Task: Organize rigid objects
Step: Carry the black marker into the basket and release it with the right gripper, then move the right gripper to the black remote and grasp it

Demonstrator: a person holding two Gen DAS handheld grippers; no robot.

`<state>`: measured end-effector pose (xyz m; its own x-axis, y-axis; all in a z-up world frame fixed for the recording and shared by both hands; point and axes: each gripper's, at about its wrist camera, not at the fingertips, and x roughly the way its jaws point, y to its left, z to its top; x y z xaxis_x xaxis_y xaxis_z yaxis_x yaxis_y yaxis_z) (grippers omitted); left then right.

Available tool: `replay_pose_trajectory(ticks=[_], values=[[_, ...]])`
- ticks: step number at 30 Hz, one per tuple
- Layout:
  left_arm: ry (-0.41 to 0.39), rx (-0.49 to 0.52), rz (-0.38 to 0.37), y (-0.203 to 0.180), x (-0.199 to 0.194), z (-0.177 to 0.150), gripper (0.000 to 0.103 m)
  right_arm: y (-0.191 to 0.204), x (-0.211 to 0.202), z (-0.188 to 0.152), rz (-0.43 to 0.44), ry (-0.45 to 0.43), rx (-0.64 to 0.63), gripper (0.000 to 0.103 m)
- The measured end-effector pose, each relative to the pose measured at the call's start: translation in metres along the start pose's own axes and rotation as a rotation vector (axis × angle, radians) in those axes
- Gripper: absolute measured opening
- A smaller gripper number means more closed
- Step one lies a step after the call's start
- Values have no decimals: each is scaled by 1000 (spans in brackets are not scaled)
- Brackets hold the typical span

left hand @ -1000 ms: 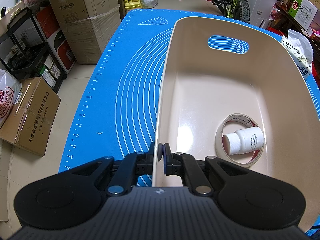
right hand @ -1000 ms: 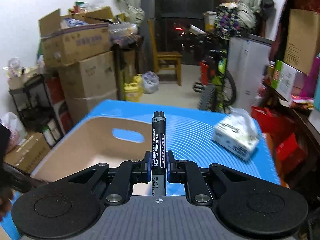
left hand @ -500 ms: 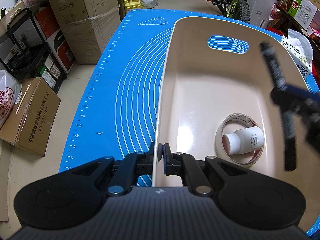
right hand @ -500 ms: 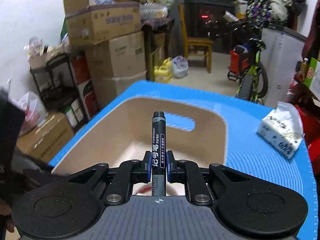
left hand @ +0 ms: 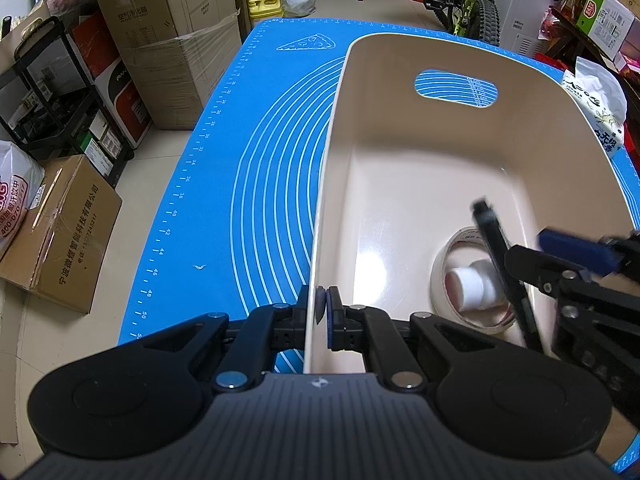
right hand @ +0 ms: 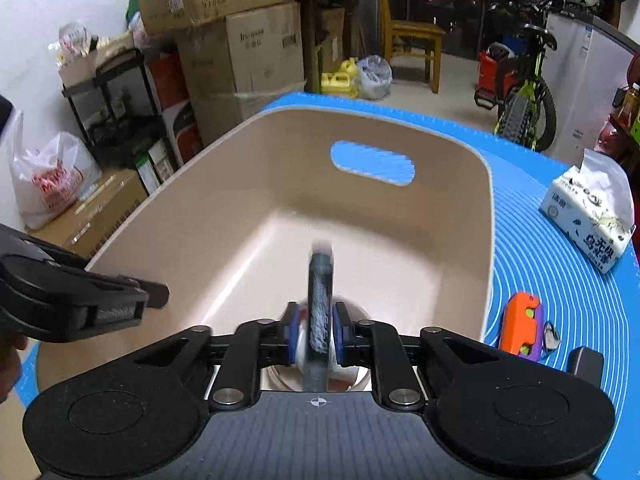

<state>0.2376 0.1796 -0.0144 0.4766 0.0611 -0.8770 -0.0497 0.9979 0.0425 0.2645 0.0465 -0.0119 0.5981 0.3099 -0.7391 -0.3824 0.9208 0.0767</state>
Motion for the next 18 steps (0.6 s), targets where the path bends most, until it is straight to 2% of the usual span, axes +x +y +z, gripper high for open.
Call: replay_pose_trajectory(ticks=[2, 6, 9, 13, 18], values=[[0, 0, 0, 1, 0, 0, 8, -2, -8, 1, 2, -27, 5, 53], [0, 0, 0, 0, 0, 0, 8, -10, -26, 4, -4, -74, 12, 57], [0, 0, 0, 0, 0, 0, 8, -24, -41, 5, -31, -113, 41, 67], [0, -1, -2, -1, 0, 1, 8, -50, -58, 1, -90, -153, 80, 72], [0, -2, -2, -1, 0, 1, 8, -92, -69, -11, -189, -161, 140, 78]])
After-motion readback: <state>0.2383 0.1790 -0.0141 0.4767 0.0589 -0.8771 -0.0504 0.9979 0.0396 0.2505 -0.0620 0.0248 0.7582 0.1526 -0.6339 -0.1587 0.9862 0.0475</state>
